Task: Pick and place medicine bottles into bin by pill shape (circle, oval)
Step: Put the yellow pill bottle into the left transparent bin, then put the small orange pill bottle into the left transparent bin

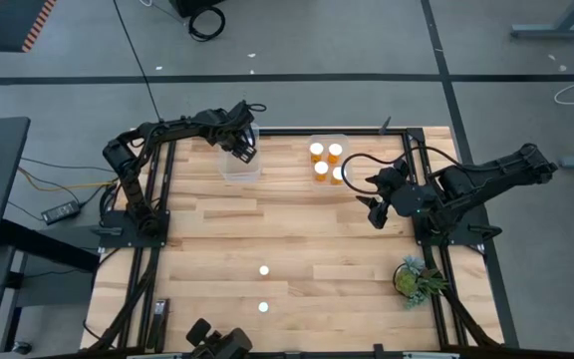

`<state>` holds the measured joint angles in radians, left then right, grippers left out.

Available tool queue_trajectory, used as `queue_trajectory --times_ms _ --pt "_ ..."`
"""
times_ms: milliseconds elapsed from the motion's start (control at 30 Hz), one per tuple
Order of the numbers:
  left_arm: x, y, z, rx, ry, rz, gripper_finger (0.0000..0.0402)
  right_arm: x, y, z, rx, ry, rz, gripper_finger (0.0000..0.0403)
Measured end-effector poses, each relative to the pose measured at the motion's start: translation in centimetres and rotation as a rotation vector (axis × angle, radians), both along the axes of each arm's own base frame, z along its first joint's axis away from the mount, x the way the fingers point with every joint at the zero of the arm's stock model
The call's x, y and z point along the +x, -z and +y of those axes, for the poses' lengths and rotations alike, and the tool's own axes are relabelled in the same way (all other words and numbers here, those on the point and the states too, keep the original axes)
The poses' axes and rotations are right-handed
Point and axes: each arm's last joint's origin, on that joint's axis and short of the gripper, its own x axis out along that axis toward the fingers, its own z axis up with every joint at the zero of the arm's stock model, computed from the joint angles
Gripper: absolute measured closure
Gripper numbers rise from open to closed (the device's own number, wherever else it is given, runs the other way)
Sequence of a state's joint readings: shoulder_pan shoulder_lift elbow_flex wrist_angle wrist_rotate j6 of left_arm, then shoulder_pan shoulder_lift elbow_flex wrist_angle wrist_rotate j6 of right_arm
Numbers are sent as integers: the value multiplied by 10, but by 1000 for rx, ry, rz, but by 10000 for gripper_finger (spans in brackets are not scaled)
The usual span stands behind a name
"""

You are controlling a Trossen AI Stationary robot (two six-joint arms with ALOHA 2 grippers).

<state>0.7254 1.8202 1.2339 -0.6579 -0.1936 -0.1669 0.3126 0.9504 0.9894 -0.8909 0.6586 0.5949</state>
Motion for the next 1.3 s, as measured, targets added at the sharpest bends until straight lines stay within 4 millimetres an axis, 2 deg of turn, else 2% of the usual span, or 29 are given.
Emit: queue_trajectory --times_ms 800,1133,1300 --pt "0 -1 0 8 22 8 175 0 0 0 0 0 0 125" --pt "5 -31 -5 2 51 -17 146 0 0 0 0 -1 1 125" --pt "17 -49 -25 -145 159 -31 155 0 0 0 -3 -2 2 125"
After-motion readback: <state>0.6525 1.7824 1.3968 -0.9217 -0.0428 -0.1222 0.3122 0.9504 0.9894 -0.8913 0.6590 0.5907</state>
